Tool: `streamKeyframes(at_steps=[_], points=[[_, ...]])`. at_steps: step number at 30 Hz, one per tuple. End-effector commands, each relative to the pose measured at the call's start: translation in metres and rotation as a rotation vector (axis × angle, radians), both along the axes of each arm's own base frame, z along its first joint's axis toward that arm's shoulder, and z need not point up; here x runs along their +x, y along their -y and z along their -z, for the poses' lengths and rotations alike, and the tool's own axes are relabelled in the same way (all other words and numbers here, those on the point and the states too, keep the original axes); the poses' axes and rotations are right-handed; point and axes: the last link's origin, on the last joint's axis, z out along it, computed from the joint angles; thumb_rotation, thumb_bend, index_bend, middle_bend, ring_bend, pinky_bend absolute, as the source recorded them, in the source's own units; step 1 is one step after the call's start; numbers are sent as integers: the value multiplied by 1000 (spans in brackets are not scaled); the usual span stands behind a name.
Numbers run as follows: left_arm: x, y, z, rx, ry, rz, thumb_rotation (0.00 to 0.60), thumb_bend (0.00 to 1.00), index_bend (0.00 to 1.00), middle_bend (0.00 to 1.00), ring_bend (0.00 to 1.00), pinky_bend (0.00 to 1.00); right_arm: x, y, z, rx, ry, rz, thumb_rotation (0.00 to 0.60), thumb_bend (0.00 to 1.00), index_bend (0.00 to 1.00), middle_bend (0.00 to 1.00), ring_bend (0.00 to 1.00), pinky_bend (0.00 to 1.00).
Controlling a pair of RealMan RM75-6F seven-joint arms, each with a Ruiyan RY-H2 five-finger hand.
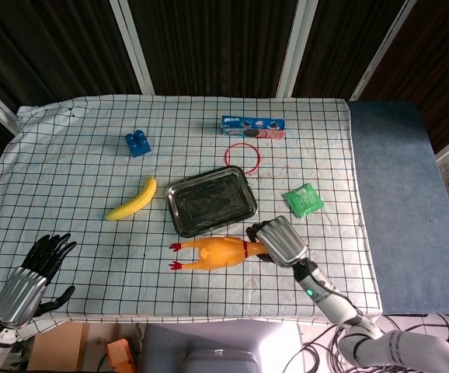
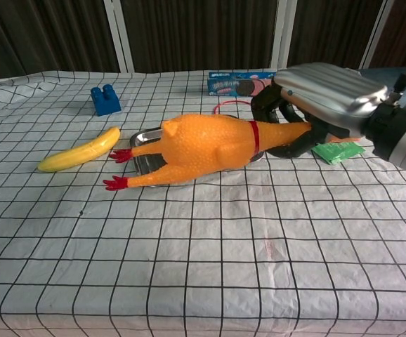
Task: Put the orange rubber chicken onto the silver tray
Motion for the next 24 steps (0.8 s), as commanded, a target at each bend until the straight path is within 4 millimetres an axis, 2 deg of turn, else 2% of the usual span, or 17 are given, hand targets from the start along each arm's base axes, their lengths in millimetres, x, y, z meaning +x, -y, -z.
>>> streamKeyframes(at_steps=[1, 6, 12, 18, 20, 24], points=[[13, -3, 1, -46, 32, 57, 600, 282, 0, 0, 0, 5, 47, 8, 9, 1, -1, -40, 600, 369, 976, 702, 745, 929], [30, -12, 3, -91, 46, 103, 600, 249, 0, 0, 0, 2, 83, 16, 22, -12, -30, -36, 600, 370, 976, 702, 745, 929], [40, -41, 10, -141, 42, 60, 600, 244, 0, 0, 0, 0, 116, 16, 27, -12, -22, -51, 600, 369, 976, 702, 745, 929], [48, -54, 16, -138, 68, 60, 600, 236, 0, 0, 0, 2, 126, 15, 30, 8, -17, -46, 600, 370, 976, 702, 745, 929], [58, -63, 28, -183, 126, 61, 600, 226, 0, 0, 0, 8, 133, 16, 34, -5, -39, -54, 600, 370, 976, 702, 745, 929], [65, -67, 38, -252, 149, 64, 600, 218, 0, 0, 0, 35, 144, 19, 36, -35, -43, -43, 600, 370, 976, 702, 745, 929]])
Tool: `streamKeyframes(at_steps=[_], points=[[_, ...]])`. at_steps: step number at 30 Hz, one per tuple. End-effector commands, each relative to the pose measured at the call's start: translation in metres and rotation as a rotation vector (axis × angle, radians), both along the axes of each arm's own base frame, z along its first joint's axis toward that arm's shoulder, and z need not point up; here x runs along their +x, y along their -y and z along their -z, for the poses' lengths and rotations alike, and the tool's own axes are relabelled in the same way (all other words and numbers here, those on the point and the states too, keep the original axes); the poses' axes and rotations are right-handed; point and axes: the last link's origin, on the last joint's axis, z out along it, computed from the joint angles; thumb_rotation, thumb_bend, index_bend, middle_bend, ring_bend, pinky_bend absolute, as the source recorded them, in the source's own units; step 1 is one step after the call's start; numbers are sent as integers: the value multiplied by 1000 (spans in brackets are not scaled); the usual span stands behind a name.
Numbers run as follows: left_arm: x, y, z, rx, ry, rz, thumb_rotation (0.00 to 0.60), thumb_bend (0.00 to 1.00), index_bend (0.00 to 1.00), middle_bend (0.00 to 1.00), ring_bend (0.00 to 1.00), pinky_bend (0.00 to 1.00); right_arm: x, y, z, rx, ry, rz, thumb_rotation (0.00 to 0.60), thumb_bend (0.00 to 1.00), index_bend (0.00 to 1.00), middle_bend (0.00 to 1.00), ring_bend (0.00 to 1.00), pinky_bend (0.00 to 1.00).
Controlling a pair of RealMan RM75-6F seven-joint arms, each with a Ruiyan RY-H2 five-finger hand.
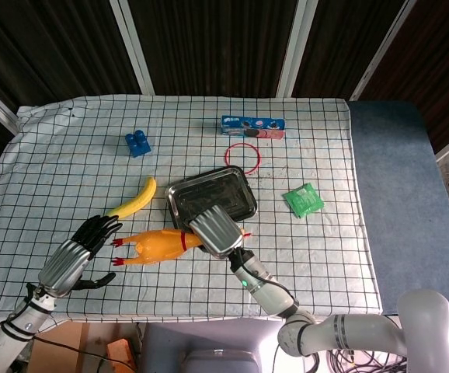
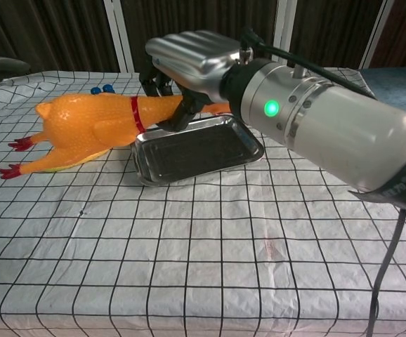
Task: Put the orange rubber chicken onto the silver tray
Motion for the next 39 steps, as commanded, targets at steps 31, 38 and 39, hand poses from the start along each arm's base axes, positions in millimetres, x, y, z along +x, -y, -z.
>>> streamKeyframes(at_steps=[31, 38, 39], points=[[38, -38, 38, -18, 138, -56, 600, 469, 427, 502, 529, 776, 30, 2, 12, -24, 38, 40, 600, 370, 977, 706, 749, 933], [42, -42, 41, 173, 132, -45, 600, 743, 738, 844, 850, 1000, 24, 3, 8, -26, 39, 48, 600, 370, 977, 706, 750, 933], [42, -42, 42, 198, 124, -33, 600, 763, 754, 875, 875, 1000, 23, 3, 7, -26, 37, 50, 600, 370, 977, 706, 750, 933]])
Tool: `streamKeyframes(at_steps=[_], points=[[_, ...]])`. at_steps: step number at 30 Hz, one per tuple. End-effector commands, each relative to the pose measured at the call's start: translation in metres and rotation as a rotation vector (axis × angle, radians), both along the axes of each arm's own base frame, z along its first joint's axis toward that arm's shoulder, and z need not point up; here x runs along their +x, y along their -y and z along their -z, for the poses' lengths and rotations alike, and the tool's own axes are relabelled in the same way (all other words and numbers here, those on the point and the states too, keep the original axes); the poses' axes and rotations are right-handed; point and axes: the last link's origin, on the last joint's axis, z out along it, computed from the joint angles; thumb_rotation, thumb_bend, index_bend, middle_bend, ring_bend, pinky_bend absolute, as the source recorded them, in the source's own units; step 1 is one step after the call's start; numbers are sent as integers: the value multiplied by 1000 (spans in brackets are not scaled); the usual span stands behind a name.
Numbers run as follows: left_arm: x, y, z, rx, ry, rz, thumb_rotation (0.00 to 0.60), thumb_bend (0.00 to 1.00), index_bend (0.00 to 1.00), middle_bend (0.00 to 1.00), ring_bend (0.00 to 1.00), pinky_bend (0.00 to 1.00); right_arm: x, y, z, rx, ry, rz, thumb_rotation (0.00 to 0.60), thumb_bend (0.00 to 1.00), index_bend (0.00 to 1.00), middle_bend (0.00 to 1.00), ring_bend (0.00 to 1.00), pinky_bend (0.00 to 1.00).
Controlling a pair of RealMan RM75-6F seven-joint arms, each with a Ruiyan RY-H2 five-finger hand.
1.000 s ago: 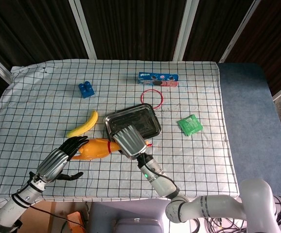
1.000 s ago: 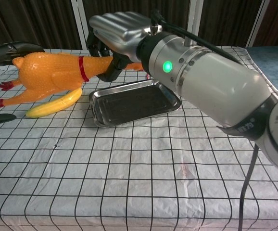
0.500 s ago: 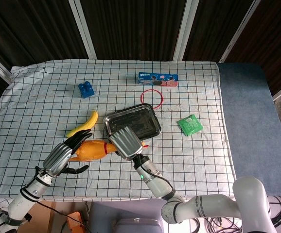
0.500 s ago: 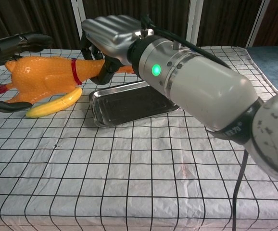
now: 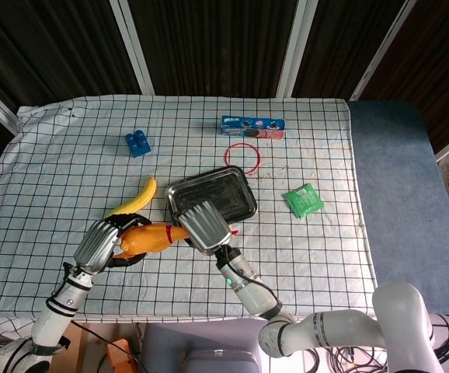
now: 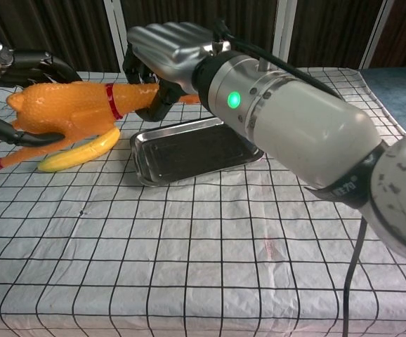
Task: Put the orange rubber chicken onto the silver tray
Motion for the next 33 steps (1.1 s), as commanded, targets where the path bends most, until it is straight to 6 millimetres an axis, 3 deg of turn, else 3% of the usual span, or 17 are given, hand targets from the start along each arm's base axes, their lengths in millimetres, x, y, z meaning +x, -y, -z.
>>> streamKeyframes(at_steps=[1, 5, 6, 7, 9, 12, 13, 14, 16, 20, 30, 31, 33], points=[[1, -1, 2, 95, -17, 9, 600, 778, 763, 893, 892, 1000, -2, 0, -1, -1, -2, 3, 600, 370, 977, 706, 750, 933], [3, 1, 4, 94, 11, 15, 600, 781, 767, 903, 900, 1000, -5, 2, -3, -2, 0, 10, 600, 370, 977, 706, 750, 933], [2, 2, 5, 78, 17, 11, 600, 764, 759, 889, 876, 998, -5, 2, -4, -5, -1, 10, 600, 370, 977, 707, 750, 933], [1, 3, 5, 66, 3, 8, 600, 700, 719, 837, 784, 951, -6, 2, -5, -7, -1, 11, 600, 369, 977, 707, 750, 933], [1, 3, 4, 58, -8, 30, 600, 559, 561, 677, 590, 818, -6, 3, -6, -11, 0, 12, 600, 370, 977, 709, 752, 933], [-4, 7, 6, -40, -11, 24, 600, 402, 141, 234, 252, 533, -7, 5, -7, -13, 4, 14, 600, 370, 977, 715, 756, 935], [-4, 7, 6, -69, -5, 19, 600, 376, 61, 122, 166, 461, -7, 5, -7, -13, 5, 13, 600, 369, 977, 715, 756, 936], [-3, 7, 6, -88, 4, 15, 600, 350, 8, 37, 86, 388, -7, 5, -6, -13, 6, 12, 600, 369, 977, 716, 756, 936], [-2, 6, 5, -107, 34, 10, 600, 323, 0, 0, 11, 298, -7, 5, -6, -15, 8, 9, 600, 369, 977, 716, 756, 936], [-3, 6, 3, -114, 56, 13, 600, 293, 0, 0, 0, 199, -9, 6, -6, -21, 6, 11, 600, 369, 977, 717, 757, 937], [-4, 5, 1, -81, 52, 11, 600, 281, 0, 0, 0, 196, -10, 6, -6, -24, 2, 20, 600, 369, 978, 718, 757, 937], [-4, 4, 1, -72, 45, 8, 600, 281, 0, 1, 21, 216, -10, 6, -6, -25, 3, 20, 600, 369, 978, 718, 757, 937], [-6, 3, 2, -65, 8, -4, 600, 280, 32, 98, 198, 293, -10, 6, -5, -21, 6, 24, 600, 370, 978, 717, 757, 937]])
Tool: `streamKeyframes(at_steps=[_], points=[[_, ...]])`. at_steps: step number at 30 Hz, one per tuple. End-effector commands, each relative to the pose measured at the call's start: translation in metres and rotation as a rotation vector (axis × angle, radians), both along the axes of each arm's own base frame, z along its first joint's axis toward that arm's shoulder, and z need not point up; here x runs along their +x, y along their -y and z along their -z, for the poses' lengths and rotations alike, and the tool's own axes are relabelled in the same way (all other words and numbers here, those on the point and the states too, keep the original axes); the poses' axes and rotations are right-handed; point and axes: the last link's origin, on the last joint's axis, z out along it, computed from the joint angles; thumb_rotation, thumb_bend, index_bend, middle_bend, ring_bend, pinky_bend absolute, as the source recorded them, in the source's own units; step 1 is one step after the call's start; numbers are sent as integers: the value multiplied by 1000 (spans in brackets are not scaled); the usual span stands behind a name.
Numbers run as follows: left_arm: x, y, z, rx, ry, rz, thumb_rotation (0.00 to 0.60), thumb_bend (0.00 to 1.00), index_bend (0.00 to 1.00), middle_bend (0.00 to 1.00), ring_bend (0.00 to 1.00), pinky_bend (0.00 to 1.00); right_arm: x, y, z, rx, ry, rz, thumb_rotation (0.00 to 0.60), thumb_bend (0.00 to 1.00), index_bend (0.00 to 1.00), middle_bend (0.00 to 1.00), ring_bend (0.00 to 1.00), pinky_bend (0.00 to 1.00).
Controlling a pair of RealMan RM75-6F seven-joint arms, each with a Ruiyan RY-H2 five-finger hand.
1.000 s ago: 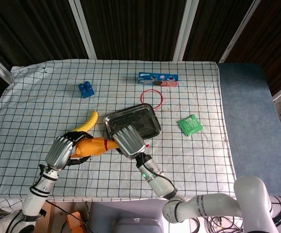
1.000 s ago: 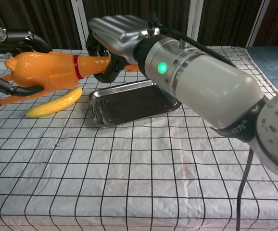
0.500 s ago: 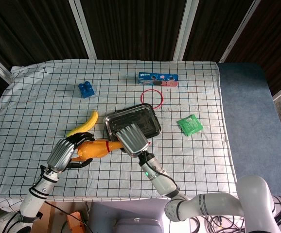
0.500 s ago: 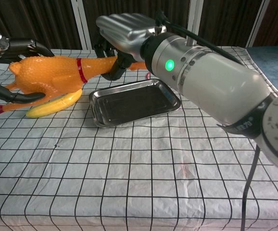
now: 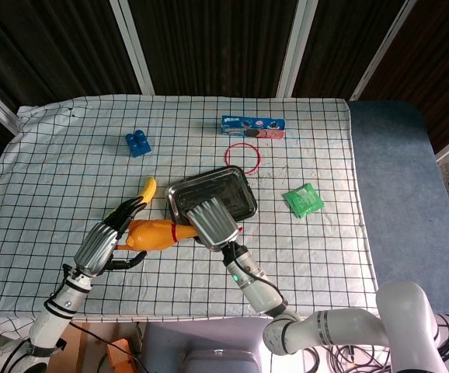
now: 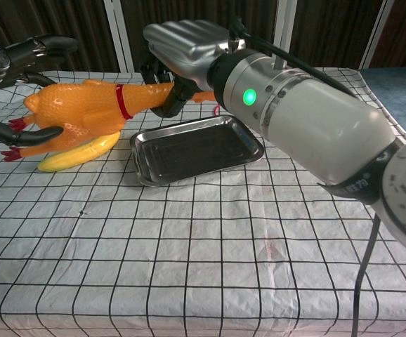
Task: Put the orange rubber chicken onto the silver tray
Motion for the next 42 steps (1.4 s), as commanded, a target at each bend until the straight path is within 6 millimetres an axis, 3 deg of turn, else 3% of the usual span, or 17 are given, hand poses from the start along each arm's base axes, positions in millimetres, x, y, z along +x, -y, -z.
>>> streamKeyframes(at_steps=[1, 4, 7, 11, 14, 20, 22, 24, 25, 26, 28, 29, 33, 42], points=[[-1, -1, 1, 5, -31, -18, 600, 281, 88, 196, 311, 345, 0, 0, 0, 4, 2, 4, 600, 369, 978, 718, 757, 937], [0, -3, 2, -8, -10, -34, 600, 297, 371, 557, 553, 491, 1, 0, 1, 5, 3, 6, 600, 369, 978, 718, 757, 937], [0, -4, 2, -6, -14, -39, 600, 336, 501, 693, 645, 559, 1, 0, 1, 9, 4, 8, 600, 369, 978, 717, 757, 937], [3, -6, 2, 29, -2, -54, 600, 530, 753, 955, 826, 720, 1, 1, 0, 9, 8, 11, 600, 370, 978, 718, 757, 937], [4, -6, 1, 62, -18, -38, 600, 600, 805, 1000, 882, 794, 0, 1, 0, 10, 9, 12, 600, 370, 978, 717, 757, 938], [6, -2, 3, 75, -35, -20, 600, 627, 797, 1000, 894, 803, -1, 2, -1, 11, 11, 18, 600, 369, 978, 717, 757, 937], [5, -2, 3, 73, -44, -34, 600, 601, 793, 1000, 866, 764, -2, 2, -1, 10, 11, 18, 600, 370, 978, 718, 757, 937], [2, -1, 4, 66, -85, -23, 600, 525, 677, 909, 721, 609, -2, 3, 0, 8, 11, 16, 600, 369, 978, 717, 757, 937], [-3, 0, 6, 30, -140, -27, 600, 464, 489, 732, 556, 466, -3, 3, 0, 5, 9, 15, 600, 369, 978, 717, 756, 938], [-4, 1, 6, 5, -160, -33, 600, 408, 262, 483, 368, 333, -3, 3, 0, 3, 8, 15, 600, 369, 978, 717, 756, 938], [-6, 1, 5, -43, -159, -53, 600, 343, 25, 126, 105, 167, -6, 4, 0, 1, 7, 18, 600, 369, 978, 717, 757, 937], [-5, 1, 3, -47, -141, -55, 600, 314, 0, 33, 29, 105, -7, 5, 1, -1, 5, 19, 600, 370, 978, 718, 757, 937], [-7, 1, -9, -1, -59, -38, 600, 232, 0, 0, 0, 5, -19, 12, 2, -5, 6, 37, 600, 370, 978, 718, 757, 938], [-35, 7, -52, 154, -33, -67, 600, 200, 0, 0, 0, 0, -51, 40, -8, -47, 14, 74, 600, 369, 978, 718, 757, 938]])
